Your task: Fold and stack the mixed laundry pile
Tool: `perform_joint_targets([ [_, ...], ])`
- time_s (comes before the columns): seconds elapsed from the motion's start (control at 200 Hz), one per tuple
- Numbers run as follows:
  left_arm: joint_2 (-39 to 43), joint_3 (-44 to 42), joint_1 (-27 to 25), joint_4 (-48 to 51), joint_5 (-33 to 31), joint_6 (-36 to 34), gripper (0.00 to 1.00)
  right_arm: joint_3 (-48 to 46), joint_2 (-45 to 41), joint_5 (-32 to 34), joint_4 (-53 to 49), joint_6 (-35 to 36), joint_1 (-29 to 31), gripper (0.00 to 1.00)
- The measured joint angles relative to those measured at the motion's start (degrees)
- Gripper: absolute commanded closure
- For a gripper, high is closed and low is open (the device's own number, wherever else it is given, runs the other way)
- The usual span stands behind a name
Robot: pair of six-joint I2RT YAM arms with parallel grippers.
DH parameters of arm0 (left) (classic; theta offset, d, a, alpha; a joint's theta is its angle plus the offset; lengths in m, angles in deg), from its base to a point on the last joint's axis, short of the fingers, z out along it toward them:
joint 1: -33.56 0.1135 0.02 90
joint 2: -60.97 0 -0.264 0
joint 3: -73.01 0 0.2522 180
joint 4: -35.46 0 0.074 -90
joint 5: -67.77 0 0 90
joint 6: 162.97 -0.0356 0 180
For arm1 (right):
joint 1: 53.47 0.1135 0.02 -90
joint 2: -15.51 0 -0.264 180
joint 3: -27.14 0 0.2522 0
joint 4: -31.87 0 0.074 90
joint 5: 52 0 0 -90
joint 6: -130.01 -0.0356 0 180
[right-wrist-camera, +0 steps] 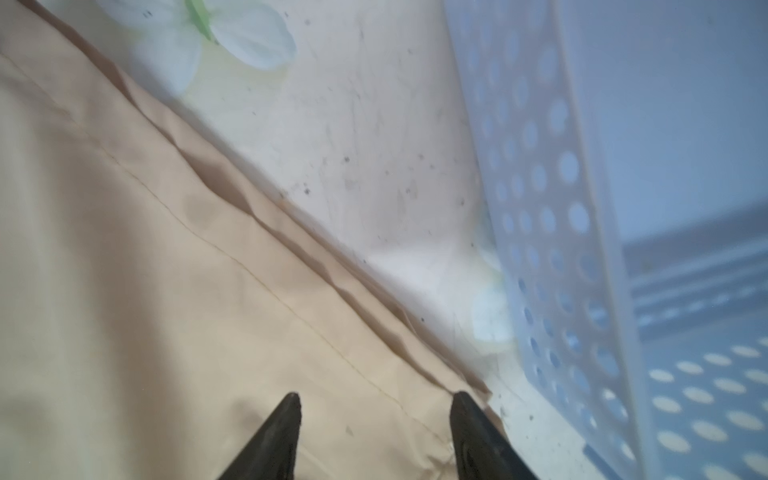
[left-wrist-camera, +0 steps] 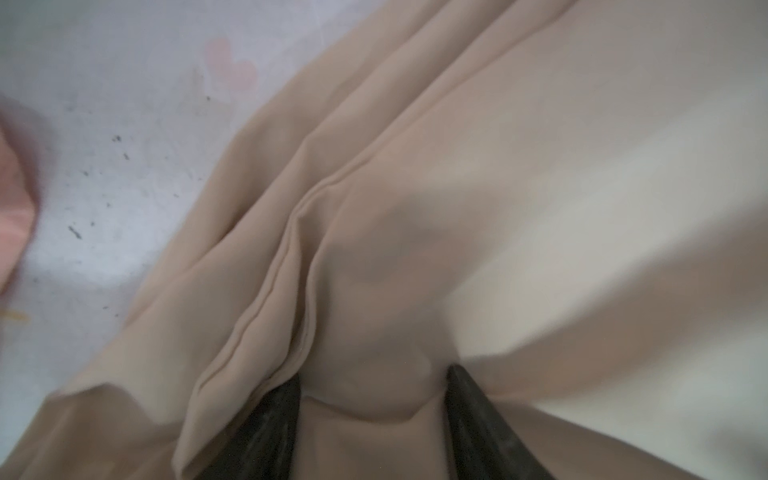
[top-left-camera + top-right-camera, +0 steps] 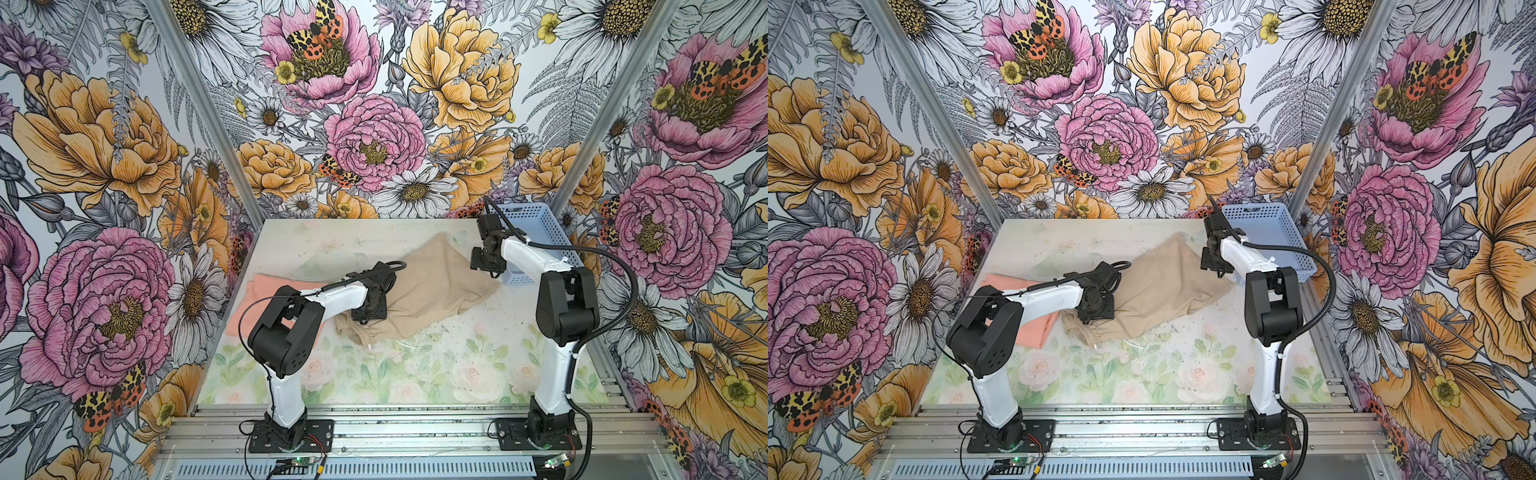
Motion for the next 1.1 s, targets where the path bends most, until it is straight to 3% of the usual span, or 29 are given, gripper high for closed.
perform_joint_targets([
  [0.22, -1.05, 1.16, 1.07, -1.01, -1.11, -3.96, 0.43, 2.80, 5.35, -2.38, 0.90, 1.66, 0.24, 0.42],
  [0.495, -1.29, 1.14, 3.54, -2.82, -1.31, -9.03, 0.45, -4.74, 4.24, -2.82, 2.45, 2.03, 0.35, 0.46],
  [0.711, -1.81, 1.75, 4.72, -3.45, -1.36, -11.91, 0.46, -5.57, 3.21, -4.61, 2.67, 3.43, -0.44, 0.46],
  [0.951, -3.30, 3.80, 5.68, -3.37, -1.55, -14.12, 0.46, 2.12, 5.42, -7.82, 3.23, 6.67, -0.76, 0.46],
  [1.096, -4.13, 4.96, 6.05, -3.34, -1.53, -14.78, 0.47, 5.95, 9.29, -9.07, 4.17, 7.65, -0.76, 0.52],
])
